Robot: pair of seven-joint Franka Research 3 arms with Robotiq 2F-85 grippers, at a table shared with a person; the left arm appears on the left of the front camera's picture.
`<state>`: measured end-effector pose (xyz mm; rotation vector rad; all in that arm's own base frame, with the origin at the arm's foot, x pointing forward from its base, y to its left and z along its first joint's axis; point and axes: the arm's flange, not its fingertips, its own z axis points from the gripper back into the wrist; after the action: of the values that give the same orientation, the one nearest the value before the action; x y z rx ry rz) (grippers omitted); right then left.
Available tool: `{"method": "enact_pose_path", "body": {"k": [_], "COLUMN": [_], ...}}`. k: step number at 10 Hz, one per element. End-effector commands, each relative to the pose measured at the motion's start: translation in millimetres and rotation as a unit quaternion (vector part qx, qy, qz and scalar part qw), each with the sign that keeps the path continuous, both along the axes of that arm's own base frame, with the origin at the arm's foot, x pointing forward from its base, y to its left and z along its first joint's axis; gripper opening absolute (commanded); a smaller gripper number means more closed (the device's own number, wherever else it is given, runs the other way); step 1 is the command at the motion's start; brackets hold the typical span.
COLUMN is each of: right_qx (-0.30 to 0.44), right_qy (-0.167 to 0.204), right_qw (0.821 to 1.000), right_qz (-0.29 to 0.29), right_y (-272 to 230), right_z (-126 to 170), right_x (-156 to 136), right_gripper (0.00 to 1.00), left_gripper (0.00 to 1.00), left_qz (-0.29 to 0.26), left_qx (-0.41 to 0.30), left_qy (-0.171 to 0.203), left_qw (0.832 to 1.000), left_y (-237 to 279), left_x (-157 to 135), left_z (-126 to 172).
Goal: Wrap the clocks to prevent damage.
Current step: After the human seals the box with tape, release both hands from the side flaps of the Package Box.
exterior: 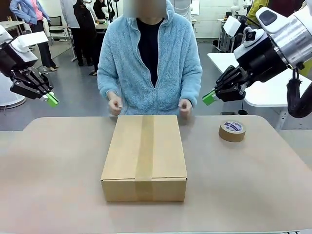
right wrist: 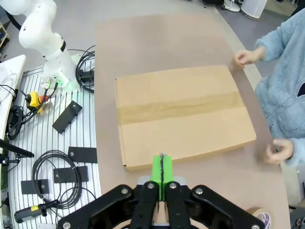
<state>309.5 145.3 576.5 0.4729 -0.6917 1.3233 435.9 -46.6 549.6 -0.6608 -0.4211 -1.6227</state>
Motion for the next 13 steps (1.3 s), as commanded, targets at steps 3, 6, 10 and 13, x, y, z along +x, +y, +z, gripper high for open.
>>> {"method": "enact_pose_path", "body": {"k": [3,6,10,13], "right_qx": [-0.009,-0.009,0.0,0.018], "right_qy": [0.0,0.0,0.012,0.049], "right_qw": [1.0,1.0,0.999,0.991], "right_qz": [-0.007,-0.007,-0.029,-0.121], "right_y": [1.1,1.1,-10.4,-16.1], "right_z": [-2.6,-2.6,0.6,2.6], "right_x": [1.5,1.5,-7.4,6.1], "right_gripper": [0.01,0.01,0.61,1.0], "left_gripper": [0.0,0.0,0.6,1.0], "left_qz": [0.001,0.001,0.047,0.076], "left_qx": [0.002,0.002,0.004,-0.015], "left_qy": [-0.005,-0.005,-0.007,-0.018], "left_qw": [1.0,1.0,0.999,0.997], "left_y": [0.3,0.3,1.0,6.0], "left_x": [3.6,3.6,-0.5,-3.7], "left_z": [4.5,4.5,-1.9,-3.0]}}
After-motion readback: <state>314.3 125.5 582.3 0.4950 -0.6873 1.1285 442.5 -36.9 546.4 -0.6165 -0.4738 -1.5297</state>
